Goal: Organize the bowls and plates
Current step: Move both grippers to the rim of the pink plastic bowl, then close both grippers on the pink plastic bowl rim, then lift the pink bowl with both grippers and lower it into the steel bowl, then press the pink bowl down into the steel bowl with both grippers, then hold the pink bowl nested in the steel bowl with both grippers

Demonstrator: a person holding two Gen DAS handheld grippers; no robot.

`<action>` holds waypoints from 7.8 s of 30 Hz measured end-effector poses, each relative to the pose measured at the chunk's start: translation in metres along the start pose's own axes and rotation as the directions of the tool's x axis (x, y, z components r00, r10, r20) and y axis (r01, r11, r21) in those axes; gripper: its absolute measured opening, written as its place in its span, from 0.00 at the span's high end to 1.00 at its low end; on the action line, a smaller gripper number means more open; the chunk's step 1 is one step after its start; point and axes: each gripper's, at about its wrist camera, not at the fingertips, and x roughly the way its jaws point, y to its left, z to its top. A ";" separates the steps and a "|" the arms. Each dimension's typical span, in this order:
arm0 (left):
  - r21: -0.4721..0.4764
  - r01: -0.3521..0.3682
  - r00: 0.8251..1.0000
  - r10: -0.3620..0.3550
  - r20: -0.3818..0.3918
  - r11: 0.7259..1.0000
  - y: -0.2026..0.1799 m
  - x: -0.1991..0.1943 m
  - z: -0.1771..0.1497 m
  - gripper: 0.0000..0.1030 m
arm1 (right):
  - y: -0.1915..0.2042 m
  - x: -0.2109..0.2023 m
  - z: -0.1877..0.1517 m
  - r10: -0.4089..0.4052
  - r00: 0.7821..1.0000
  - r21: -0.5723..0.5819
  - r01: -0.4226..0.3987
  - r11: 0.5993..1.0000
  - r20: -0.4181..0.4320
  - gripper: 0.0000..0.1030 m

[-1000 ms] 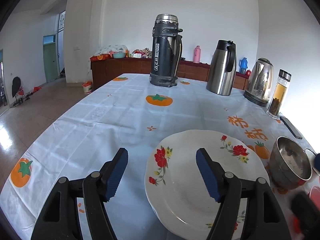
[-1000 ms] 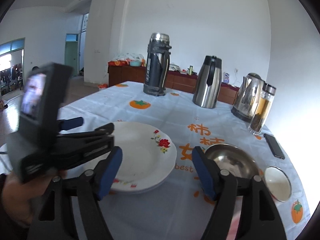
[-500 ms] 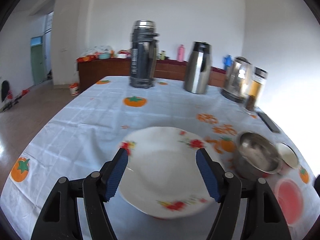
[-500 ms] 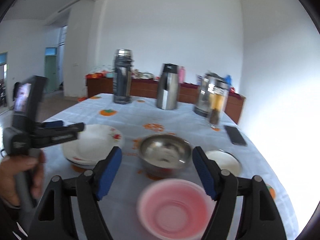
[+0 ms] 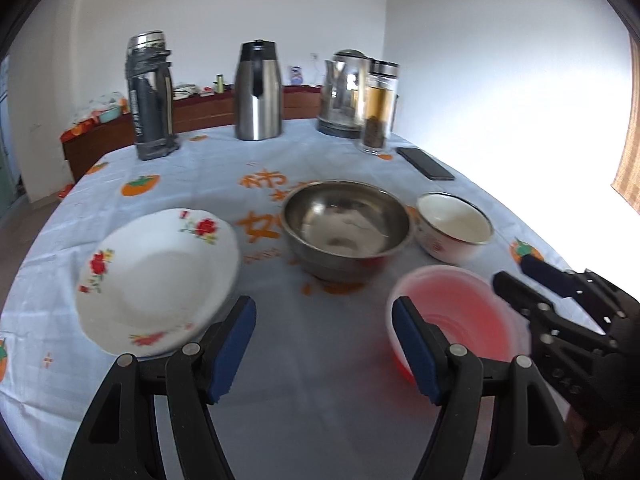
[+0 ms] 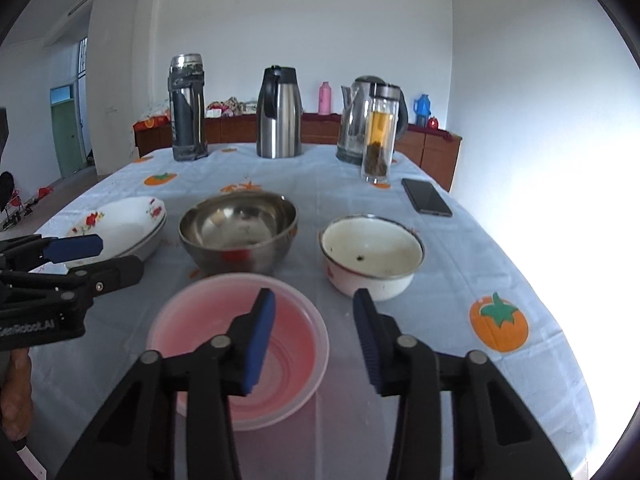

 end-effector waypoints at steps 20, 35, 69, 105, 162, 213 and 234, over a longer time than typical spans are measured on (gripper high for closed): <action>0.028 0.083 0.992 -0.080 -0.102 0.996 -0.032 0.022 -0.015 0.69 | -0.001 0.018 -0.013 0.047 0.997 0.000 -0.048 0.999 -0.067 0.88; 0.017 0.082 0.990 -0.079 -0.114 0.996 -0.033 0.024 -0.018 0.85 | -0.004 0.017 -0.013 0.055 0.997 0.015 -0.055 0.998 -0.061 0.93; -0.024 0.025 0.994 -0.023 0.109 0.999 -0.007 -0.011 0.053 0.88 | 0.006 0.001 0.053 0.122 0.986 0.017 -0.125 0.992 0.117 0.93; -0.105 0.023 0.998 -0.017 0.058 0.994 0.028 0.062 0.088 0.88 | 0.005 0.076 0.093 0.141 0.990 0.037 -0.142 0.989 0.018 0.92; -0.105 0.024 0.999 -0.028 -0.033 0.994 0.037 0.089 0.076 0.88 | 0.015 0.107 0.086 0.089 0.991 0.002 -0.089 0.996 -0.100 0.90; -0.052 0.014 0.998 -0.016 -0.052 0.999 0.030 0.099 0.069 0.88 | 0.013 0.121 0.079 0.069 0.988 -0.016 -0.071 0.997 -0.135 0.90; -0.044 0.012 0.999 -0.015 -0.049 0.999 0.029 0.100 0.069 0.88 | 0.017 0.123 0.079 0.052 0.991 -0.048 -0.058 0.997 -0.125 0.85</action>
